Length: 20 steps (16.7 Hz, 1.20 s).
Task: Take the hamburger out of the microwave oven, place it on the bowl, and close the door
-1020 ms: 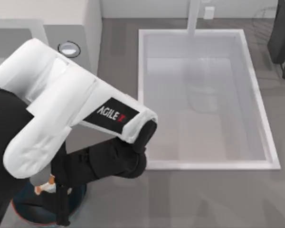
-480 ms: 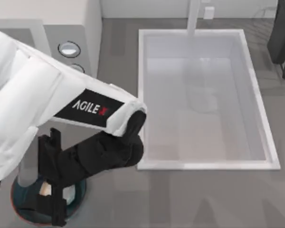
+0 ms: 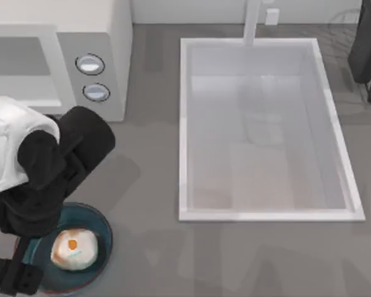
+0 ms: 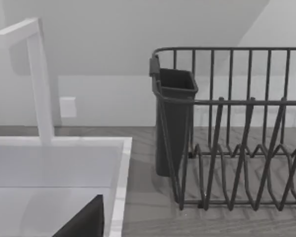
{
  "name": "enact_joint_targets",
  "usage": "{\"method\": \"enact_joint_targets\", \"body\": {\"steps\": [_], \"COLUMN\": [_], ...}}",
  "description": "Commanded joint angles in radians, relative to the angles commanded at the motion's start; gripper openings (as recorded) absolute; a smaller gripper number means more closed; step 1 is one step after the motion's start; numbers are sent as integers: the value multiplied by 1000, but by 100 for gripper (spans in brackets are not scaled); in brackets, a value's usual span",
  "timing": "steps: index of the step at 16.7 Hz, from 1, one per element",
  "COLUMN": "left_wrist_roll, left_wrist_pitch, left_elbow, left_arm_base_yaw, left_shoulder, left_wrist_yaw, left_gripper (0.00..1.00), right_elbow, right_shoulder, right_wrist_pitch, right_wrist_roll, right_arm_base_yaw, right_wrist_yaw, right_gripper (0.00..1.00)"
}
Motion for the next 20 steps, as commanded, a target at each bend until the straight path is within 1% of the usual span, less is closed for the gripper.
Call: {"method": "enact_joint_targets", "body": {"steps": [4,7,9,11,13,16,18,20], "left_wrist_roll": [564,982,1233,1454,1637,1833,1913,1949], "left_wrist_pitch": [286,493,621,736,834,943,988,1008], "left_elbow": [-228,-399,-510,-611,-700,-801,-844,-864], "left_arm_base_yaw": [120,224,297,368,434,514,550,567], "left_shoulder": [-436,-754,-950,-1124,-1264,-1403,-1451,-1467], "left_wrist_yaw": [121,197,239,272,298,321,329,332], "left_gripper": [100,100,100,100,100,100,100,100], "right_elbow": [0,0,0,0,0,0,0,0], "right_shoulder": [0,0,0,0,0,0,0,0], "right_wrist_pitch": [0,0,0,0,0,0,0,0], "right_wrist_roll": [0,0,0,0,0,0,0,0], "right_arm_base_yaw": [0,0,0,0,0,0,0,0], "right_wrist_yaw": [0,0,0,0,0,0,0,0], "right_gripper": [100,100,100,100,100,100,100,100]}}
